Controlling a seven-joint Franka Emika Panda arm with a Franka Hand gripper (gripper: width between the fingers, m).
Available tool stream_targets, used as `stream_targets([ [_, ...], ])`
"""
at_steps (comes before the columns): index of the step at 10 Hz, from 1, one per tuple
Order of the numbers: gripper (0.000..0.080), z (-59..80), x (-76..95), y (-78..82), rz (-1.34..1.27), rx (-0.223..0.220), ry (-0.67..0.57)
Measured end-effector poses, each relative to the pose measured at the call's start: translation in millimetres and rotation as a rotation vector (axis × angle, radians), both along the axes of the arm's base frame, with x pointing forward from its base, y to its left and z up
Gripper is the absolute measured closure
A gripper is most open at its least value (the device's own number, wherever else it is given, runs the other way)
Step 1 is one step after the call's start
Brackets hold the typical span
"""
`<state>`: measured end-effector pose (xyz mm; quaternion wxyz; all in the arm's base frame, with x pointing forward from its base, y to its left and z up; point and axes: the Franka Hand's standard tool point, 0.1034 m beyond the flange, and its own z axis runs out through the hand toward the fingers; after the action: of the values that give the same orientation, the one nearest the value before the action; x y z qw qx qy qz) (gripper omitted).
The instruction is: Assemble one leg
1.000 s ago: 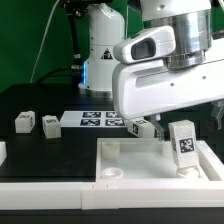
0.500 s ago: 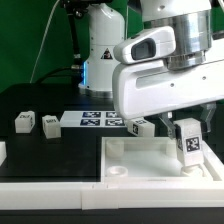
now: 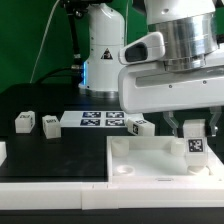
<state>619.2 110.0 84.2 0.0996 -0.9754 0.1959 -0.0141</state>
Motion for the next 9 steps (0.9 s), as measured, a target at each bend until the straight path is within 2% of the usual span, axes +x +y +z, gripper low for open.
stream_targets([
  [2,0.0508,-0.2,2.0,0.3,-0.367,0.009,0.054],
  [5,0.0508,-0.7,1.6,4.4,-0.751,0.020,0.122],
  [8,0.0507,-1.0,1.6,4.8,-0.735,0.018,0.117],
  [9,0.0342,-0.8,1.4,5.9,-0.723,0.018,0.115],
])
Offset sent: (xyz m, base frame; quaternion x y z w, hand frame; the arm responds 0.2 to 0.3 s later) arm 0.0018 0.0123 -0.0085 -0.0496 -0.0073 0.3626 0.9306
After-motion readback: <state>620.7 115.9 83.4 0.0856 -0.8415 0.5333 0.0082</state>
